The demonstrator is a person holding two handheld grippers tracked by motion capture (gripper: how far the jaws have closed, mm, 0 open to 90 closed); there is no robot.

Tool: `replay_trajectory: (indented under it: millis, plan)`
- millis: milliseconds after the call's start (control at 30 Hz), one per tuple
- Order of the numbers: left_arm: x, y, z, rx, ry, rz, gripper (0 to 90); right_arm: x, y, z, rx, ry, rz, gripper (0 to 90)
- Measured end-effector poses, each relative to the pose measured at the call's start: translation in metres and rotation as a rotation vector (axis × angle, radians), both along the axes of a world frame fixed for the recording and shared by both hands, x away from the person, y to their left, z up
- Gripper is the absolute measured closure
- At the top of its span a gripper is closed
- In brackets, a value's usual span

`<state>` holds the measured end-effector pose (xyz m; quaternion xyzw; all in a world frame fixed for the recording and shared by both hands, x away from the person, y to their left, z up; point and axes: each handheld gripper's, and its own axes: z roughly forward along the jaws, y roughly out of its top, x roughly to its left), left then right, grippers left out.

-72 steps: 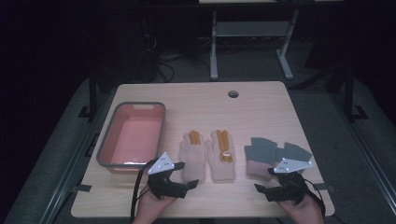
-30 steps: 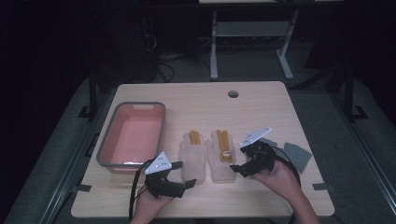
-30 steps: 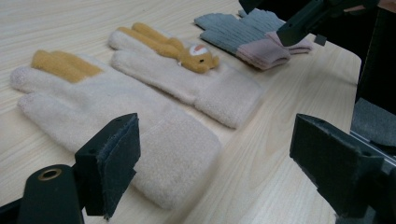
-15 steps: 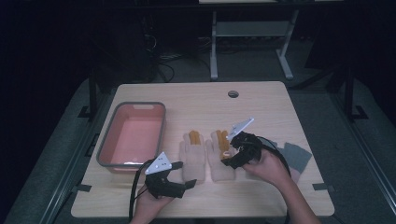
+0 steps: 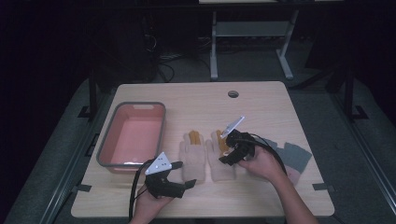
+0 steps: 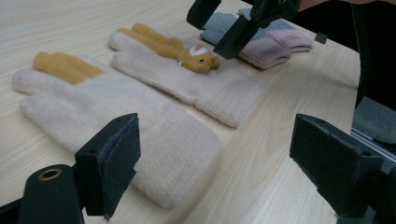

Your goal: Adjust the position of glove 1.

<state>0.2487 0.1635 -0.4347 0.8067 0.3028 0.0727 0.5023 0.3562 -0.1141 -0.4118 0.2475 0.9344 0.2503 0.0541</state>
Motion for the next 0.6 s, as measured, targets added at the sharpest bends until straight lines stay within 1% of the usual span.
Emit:
replay_trajectory:
  millis: [133, 200, 233, 300, 367, 433, 500, 533, 600]
  plan:
    - [0.0, 0.0, 0.0, -0.001, 0.0, -0.002, 15.8, 0.004, 0.003, -0.005, -0.014, 0.012, 0.003, 31.9]
    - [0.0, 0.0, 0.0, 0.0, 0.003, -0.004, 15.9, 0.006, 0.007, -0.01, -0.038, 0.019, 0.009, 33.6]
    - [0.0, 0.0, 0.0, 0.0, 0.003, -0.004, 15.8, 0.006, 0.007, -0.01, -0.038, 0.019, 0.009, 33.6]
    - [0.0, 0.0, 0.0, -0.001, 0.003, -0.003, 15.9, 0.007, 0.009, -0.013, -0.055, 0.019, 0.011, 34.4]
    - [0.0, 0.001, 0.0, -0.003, 0.003, -0.001, 15.8, 0.009, 0.012, -0.018, -0.083, 0.023, 0.005, 37.8]
    - [0.001, 0.002, 0.0, -0.001, 0.003, -0.001, 15.8, 0.009, 0.013, -0.019, -0.089, 0.021, -0.001, 38.5]
    - [0.0, 0.002, 0.0, 0.001, 0.004, -0.002, 15.8, 0.01, 0.014, -0.022, -0.093, 0.029, 0.0, 40.2]
    - [0.001, 0.003, 0.001, 0.001, 0.001, -0.001, 15.8, 0.011, 0.015, -0.024, -0.106, 0.032, -0.001, 41.8]
    - [0.001, 0.003, 0.001, 0.001, 0.001, -0.002, 15.9, 0.012, 0.016, -0.027, -0.11, 0.033, 0.0, 42.1]
